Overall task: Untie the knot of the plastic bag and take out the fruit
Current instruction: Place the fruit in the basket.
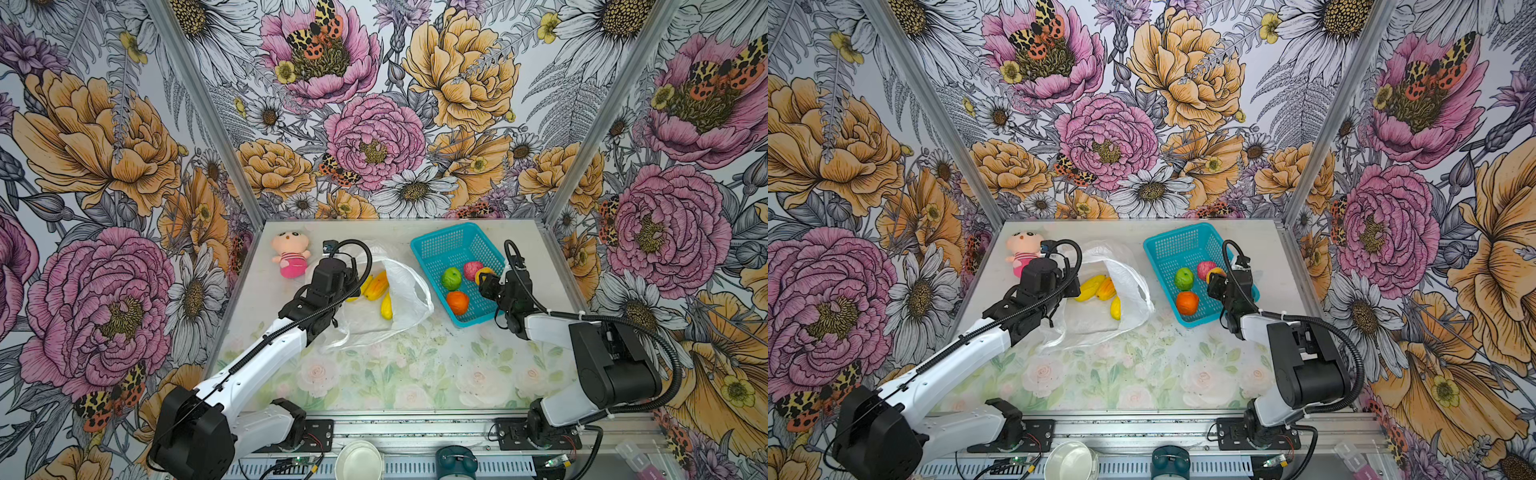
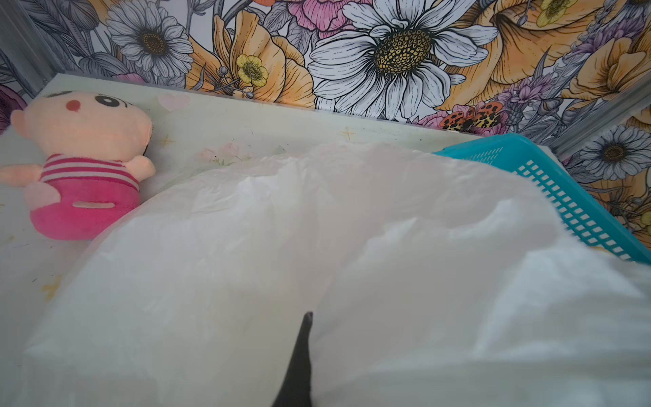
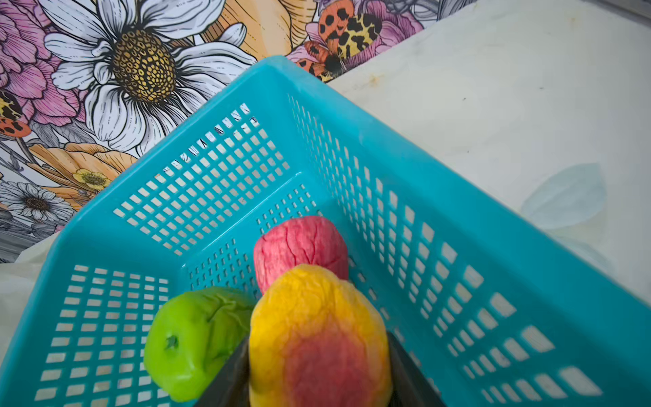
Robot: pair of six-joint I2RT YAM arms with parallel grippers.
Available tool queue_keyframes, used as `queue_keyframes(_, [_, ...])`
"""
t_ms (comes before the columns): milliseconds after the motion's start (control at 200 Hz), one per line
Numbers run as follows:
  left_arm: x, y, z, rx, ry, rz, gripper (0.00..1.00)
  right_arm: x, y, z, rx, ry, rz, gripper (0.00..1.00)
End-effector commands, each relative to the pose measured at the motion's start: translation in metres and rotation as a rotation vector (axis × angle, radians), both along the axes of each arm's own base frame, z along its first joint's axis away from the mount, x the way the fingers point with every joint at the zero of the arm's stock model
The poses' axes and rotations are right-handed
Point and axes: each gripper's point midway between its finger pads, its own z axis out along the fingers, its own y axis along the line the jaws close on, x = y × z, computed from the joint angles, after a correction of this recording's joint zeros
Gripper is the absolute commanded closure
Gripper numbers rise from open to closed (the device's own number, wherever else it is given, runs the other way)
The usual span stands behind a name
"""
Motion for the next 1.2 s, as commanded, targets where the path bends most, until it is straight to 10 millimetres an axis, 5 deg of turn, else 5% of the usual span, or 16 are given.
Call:
queue_keyframes(0, [0.001, 0.002, 0.001, -0.010, -0.016, 0.003, 1.00, 0.003, 0.001, 0.012, 0.044, -0.043, -0.009, 0.82])
queue_keyframes(445, [-0.001, 0.003, 0.005, -0.011, -0.026, 0.005, 1.00, 0.007, -0.016, 0.015, -0.019, 0.040, -0.118, 0.71])
queue_keyframes(690, [0.000, 0.003, 0.006, -0.015, -0.026, 0.003, 1.00, 0.018, -0.007, 0.002, -0.023, 0.092, -0.084, 0.55])
queue_keyframes(830, [0.000, 0.004, 0.005, -0.012, -0.026, 0.008, 1.00, 0.016, -0.007, 0.007, -0.019, 0.072, -0.089, 0.41])
queue_keyframes(1196, [0.000, 0.004, 0.005, -0.011, -0.025, 0.007, 1.00, 0.009, -0.003, 0.019, -0.005, 0.019, -0.056, 0.26])
